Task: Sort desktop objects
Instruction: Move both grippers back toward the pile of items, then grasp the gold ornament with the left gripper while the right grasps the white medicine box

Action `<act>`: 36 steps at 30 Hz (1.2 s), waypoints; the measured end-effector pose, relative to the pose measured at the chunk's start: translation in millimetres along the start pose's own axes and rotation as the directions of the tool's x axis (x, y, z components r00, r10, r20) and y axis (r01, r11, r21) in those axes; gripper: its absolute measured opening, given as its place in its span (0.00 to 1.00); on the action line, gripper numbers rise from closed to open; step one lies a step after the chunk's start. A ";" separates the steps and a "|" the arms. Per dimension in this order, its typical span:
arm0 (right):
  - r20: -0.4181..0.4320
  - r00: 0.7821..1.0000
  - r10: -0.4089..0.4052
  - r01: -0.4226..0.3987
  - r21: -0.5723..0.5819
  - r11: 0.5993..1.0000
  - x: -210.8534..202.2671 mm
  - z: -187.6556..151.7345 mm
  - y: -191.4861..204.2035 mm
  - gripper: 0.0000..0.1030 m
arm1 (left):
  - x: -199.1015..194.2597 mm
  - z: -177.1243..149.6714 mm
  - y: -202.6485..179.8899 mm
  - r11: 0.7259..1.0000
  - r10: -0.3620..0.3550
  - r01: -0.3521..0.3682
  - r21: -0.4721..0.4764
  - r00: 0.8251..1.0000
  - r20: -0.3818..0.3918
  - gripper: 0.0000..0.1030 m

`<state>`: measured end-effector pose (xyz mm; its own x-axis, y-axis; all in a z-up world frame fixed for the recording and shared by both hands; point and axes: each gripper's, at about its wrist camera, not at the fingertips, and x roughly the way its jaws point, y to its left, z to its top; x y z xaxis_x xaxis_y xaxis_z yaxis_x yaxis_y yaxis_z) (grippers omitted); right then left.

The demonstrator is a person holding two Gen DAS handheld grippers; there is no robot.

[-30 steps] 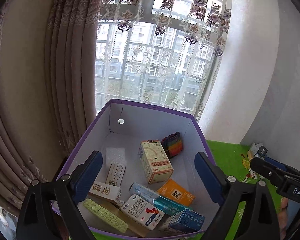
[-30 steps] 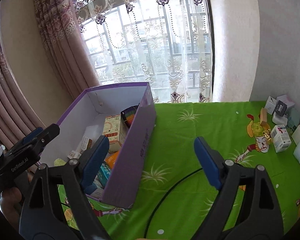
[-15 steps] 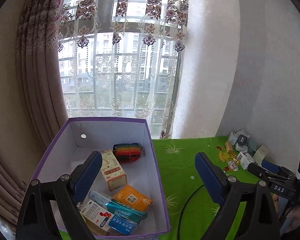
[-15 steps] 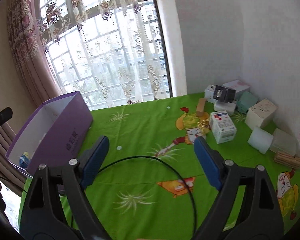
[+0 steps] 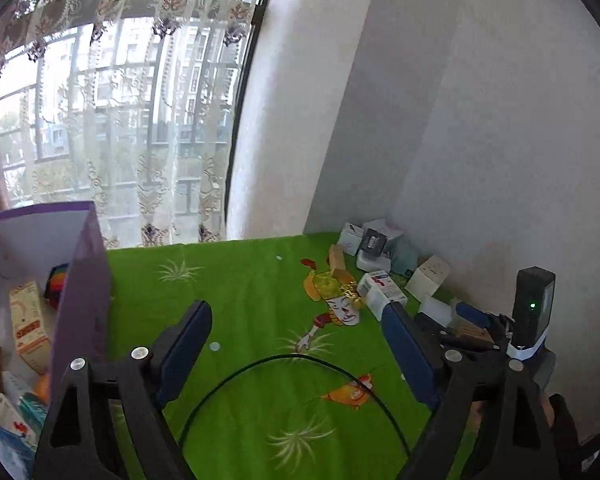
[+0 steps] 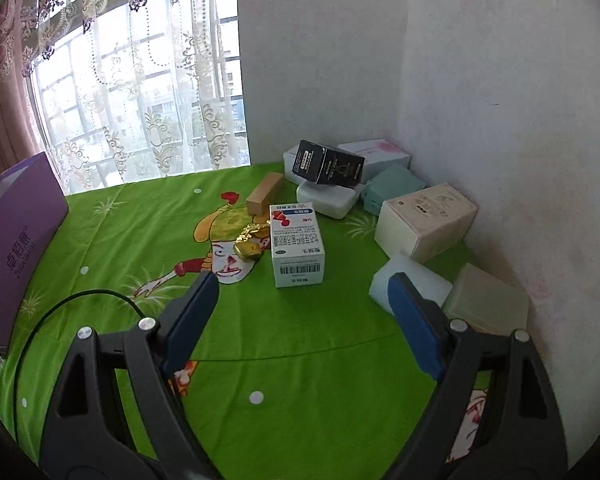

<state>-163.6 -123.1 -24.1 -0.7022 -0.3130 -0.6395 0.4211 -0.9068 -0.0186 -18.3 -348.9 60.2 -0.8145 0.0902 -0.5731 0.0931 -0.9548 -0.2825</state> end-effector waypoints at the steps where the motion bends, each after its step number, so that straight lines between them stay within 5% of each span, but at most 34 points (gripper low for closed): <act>1: -0.006 1.000 0.007 -0.007 -0.013 1.000 4.7 0.4 -0.8 0.83 | 14.8 0.4 -1.7 0.998 -0.052 0.051 -0.030 0.998 -0.029 0.71; 6: -0.044 0.999 -0.004 0.001 -0.060 0.998 26.7 3.1 -3.3 0.75 | 90.3 -0.6 -5.3 0.953 -0.253 0.219 -0.211 0.956 -0.149 0.61; 17: -0.098 0.995 0.007 -0.016 -0.085 0.996 54.6 5.3 -6.7 0.69 | 190.7 -7.6 -7.2 0.839 -0.422 0.265 -0.476 0.869 -0.260 0.41; 24: -0.121 0.992 0.024 -0.037 -0.099 0.994 68.9 7.6 -5.3 0.67 | 227.7 -11.9 -3.3 0.813 -0.418 0.203 -0.546 0.856 -0.303 0.37; 26: -0.135 0.990 0.028 -0.040 -0.090 0.995 73.4 7.4 -6.4 0.67 | 233.3 -9.5 -3.1 0.822 -0.393 0.178 -0.541 0.865 -0.312 0.37; 31: -0.162 0.986 0.036 -0.049 -0.078 0.996 80.5 8.1 -7.2 0.67 | 253.2 -8.7 -8.9 0.827 -0.390 0.163 -0.538 0.856 -0.339 0.35; 36: -0.196 0.980 0.042 -0.056 -0.064 0.996 89.0 8.4 -9.9 0.45 | 262.9 -12.3 -16.8 0.841 -0.388 0.161 -0.517 0.846 -0.366 0.21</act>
<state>-235.1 -144.3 -74.3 -0.5579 -0.2895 -0.7778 0.4953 -0.8681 -0.0321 -226.9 -305.7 -95.2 -0.5157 0.5500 -0.6569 0.2428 -0.6415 -0.7277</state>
